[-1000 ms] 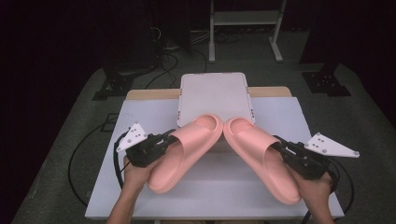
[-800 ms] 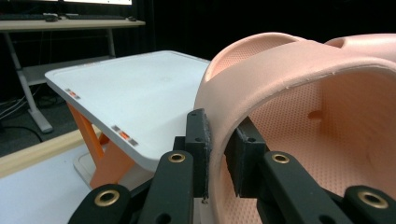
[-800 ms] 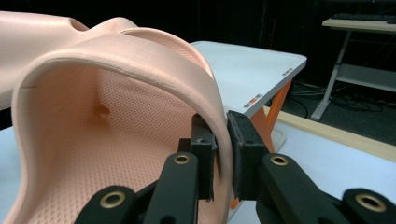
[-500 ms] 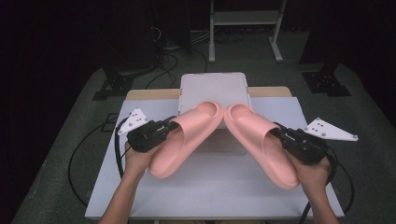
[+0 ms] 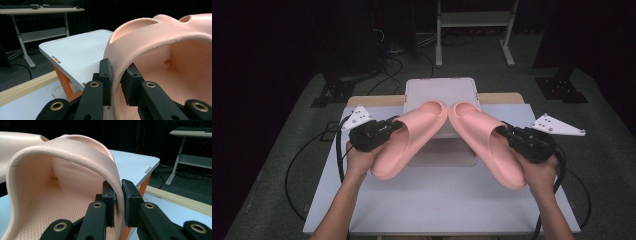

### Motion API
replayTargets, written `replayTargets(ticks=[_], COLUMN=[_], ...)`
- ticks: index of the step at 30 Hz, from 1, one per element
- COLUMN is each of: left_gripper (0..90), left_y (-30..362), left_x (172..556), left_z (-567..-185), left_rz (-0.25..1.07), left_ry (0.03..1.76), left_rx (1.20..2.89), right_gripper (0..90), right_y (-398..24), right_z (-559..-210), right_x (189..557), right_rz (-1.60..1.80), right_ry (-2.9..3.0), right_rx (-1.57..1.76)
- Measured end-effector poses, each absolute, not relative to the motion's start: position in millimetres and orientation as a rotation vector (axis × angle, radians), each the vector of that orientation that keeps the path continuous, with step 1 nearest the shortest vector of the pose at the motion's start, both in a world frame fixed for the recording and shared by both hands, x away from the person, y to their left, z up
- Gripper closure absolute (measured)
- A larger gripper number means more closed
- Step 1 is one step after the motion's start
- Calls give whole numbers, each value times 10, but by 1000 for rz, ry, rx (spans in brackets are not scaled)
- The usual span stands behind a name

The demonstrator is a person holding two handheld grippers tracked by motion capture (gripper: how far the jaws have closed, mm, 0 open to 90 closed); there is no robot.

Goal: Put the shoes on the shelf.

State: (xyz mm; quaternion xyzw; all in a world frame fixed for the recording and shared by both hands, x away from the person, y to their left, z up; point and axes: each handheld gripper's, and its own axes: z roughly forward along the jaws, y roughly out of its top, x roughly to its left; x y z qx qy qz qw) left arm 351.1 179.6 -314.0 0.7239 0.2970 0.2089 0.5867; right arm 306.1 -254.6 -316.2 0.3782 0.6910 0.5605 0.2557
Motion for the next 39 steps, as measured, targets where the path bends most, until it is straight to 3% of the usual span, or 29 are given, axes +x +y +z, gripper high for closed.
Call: replayTargets(ticks=[39], left_gripper=[778], left_y=[1704], left_x=[4081], left_z=[-3013], left_rz=[509], left_ry=[824], left_rx=[1672], right_gripper=[800], right_y=[-2379], right_z=[-3009], right_x=[3655], right_rz=[1430], right_ry=[1850], right_rx=[1116])
